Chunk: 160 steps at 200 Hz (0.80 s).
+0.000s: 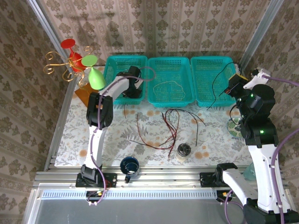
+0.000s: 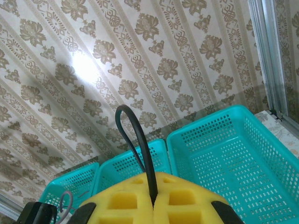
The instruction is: Untangle the cables
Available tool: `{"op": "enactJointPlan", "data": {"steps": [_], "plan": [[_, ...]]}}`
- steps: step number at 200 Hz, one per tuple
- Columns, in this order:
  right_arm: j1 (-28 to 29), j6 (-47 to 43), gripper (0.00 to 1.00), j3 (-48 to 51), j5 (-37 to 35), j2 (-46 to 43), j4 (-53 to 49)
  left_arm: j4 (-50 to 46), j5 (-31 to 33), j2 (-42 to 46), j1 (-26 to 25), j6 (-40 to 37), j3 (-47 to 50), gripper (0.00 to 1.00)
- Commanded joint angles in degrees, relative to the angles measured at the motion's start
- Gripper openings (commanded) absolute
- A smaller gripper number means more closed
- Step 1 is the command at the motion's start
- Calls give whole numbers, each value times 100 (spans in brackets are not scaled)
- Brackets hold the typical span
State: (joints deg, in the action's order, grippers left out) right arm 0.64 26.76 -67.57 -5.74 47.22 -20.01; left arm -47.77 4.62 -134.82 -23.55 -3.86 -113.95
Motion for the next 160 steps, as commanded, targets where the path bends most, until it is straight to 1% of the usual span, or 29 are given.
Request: {"op": "enactJointPlan", "data": {"steps": [1, 35, 81, 108, 147, 160], "plan": [[50, -108, 0, -118, -112, -40, -100, -408, 167, 258, 57, -141, -326, 0], [62, -92, 0, -112, -101, -51, -117, -752, 426, 173, 61, -175, -978, 0], [59, -111, 0, -134, -112, -46, -125, -710, 537, -85, 166, -78, -1457, 0], [59, -109, 0, -153, -103, -21, -128, -584, 503, -211, 264, -51, -1816, 0], [67, -118, 0, -159, -99, -12, -131, -919, 376, -719, 456, 30, -2905, 0], [72, -110, 0, -158, -112, -15, -135, -944, 199, -821, 515, 113, -3029, 0]]}}
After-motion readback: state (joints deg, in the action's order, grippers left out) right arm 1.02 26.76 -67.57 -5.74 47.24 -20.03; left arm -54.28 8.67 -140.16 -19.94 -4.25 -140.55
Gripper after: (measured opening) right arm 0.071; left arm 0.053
